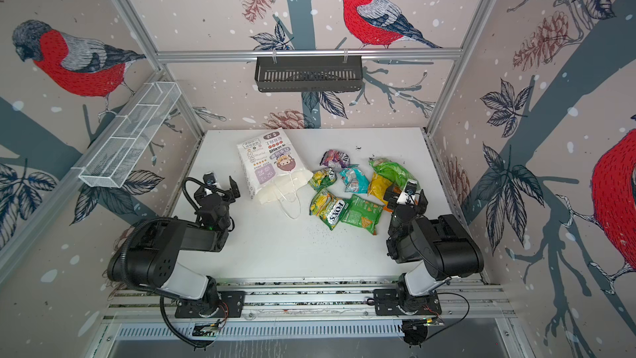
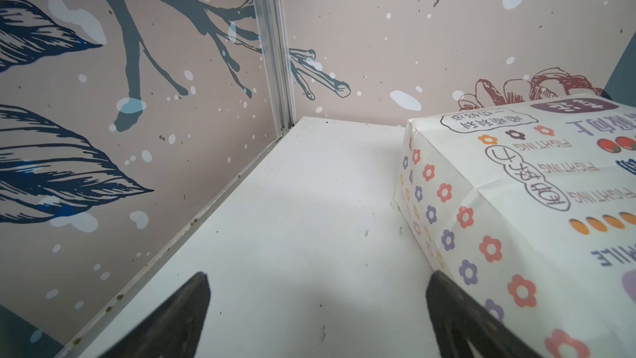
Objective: Take the snacks out of the paper bag
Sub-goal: Reset both arms
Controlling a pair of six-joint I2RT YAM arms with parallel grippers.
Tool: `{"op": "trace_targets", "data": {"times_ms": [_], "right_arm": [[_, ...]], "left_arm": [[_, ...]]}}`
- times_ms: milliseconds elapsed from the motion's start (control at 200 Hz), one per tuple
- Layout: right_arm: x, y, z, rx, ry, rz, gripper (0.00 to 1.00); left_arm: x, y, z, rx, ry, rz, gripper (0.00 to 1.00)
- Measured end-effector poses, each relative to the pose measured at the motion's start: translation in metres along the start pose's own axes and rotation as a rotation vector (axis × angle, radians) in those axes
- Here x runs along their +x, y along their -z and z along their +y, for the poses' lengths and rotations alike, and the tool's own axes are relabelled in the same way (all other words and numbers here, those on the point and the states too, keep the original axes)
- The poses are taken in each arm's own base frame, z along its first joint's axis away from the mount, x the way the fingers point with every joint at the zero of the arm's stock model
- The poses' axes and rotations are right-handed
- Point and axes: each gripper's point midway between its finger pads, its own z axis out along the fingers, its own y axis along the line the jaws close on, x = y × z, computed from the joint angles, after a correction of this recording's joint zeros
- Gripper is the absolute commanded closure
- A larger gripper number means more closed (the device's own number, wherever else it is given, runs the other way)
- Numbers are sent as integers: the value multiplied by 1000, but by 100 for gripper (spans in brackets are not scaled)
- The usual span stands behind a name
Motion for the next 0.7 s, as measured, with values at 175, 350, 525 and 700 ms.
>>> {"op": "trace_targets", "data": {"times_ms": [175,350,525,700], "right_arm": [[-3,-4,1,3,-3,-5,0],[-1,-6,0,6,1,6,0],[0,-6,0,6,2,12,0],[3,-6,1,4,6,20,0]], "left_arm": [[12,4,0,35,2,20,1],[16,5,-5,70,2,27,1],[16,5,-5,71,4,22,2],[14,5,-5,72,6,14,1]]}}
